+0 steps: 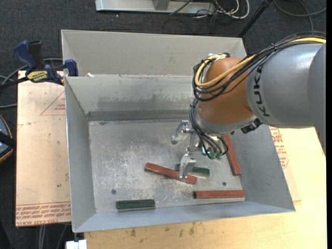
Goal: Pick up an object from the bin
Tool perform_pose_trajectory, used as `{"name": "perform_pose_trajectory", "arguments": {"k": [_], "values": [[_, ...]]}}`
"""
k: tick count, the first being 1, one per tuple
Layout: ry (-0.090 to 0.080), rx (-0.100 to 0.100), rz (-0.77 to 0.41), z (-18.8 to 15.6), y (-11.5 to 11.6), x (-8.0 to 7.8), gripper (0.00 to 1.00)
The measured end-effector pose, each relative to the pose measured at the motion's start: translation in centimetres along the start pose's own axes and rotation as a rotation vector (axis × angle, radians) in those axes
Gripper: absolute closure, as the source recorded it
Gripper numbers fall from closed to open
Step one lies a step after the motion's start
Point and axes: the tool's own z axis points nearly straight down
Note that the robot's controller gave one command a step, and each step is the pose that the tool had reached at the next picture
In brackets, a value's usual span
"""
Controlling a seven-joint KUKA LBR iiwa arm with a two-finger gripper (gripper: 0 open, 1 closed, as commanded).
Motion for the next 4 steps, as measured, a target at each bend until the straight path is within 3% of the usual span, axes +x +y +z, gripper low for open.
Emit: {"name": "perform_pose_trajectory", "arguments": {"k": [1,2,3,4], "values": [[-0.008,0.000,0.001,-0.4,0.0,-0.2,0.00],[-0.015,-0.002,0.057,5.8,-0.2,0.5,0.00],[-0.006,0.001,-0.030,1.4,0.0,1.1,0.00],[-0.012,-0.001,0.041,0.7,1.2,2.0,0.00]]}}
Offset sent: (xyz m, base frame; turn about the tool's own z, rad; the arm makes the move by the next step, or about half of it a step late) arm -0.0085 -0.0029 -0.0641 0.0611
